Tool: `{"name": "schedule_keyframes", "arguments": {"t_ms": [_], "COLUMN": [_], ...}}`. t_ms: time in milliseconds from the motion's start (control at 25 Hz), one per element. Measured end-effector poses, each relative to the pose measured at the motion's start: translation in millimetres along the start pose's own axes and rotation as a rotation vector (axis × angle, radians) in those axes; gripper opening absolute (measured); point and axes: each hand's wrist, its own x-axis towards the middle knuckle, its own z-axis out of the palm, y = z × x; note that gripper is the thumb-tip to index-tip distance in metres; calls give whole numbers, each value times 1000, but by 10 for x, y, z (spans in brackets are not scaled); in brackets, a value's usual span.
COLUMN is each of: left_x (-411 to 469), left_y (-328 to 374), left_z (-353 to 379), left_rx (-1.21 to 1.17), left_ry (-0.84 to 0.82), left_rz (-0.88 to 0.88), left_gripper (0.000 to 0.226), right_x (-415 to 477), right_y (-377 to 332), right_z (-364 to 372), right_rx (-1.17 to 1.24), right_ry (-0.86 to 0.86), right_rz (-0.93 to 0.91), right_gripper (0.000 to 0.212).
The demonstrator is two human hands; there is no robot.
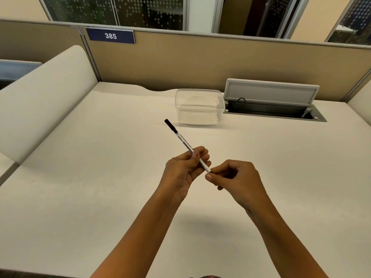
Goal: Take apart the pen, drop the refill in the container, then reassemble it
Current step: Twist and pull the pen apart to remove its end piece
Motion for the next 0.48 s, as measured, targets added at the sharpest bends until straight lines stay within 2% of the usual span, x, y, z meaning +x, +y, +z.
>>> {"name": "schedule_keyframes", "arguments": {"t_ms": [80, 280, 480], "left_x": [12, 46, 44], "left_y": [-5, 4, 1], "left_z": [8, -6, 3], "left_rx": [0, 51, 51], "left_ry": [-17, -39, -31], "left_rz": [2, 19, -2], "left_gripper": [18, 18, 18], "right_x": [-5, 28, -17], "right_y": [-11, -12, 44], "right_z": [-17, -98, -52], "right_rx": [-4, 149, 194], "right_ry": [-1, -237, -163], "right_rz": [-16, 114, 89], "right_gripper": [16, 20, 12]}}
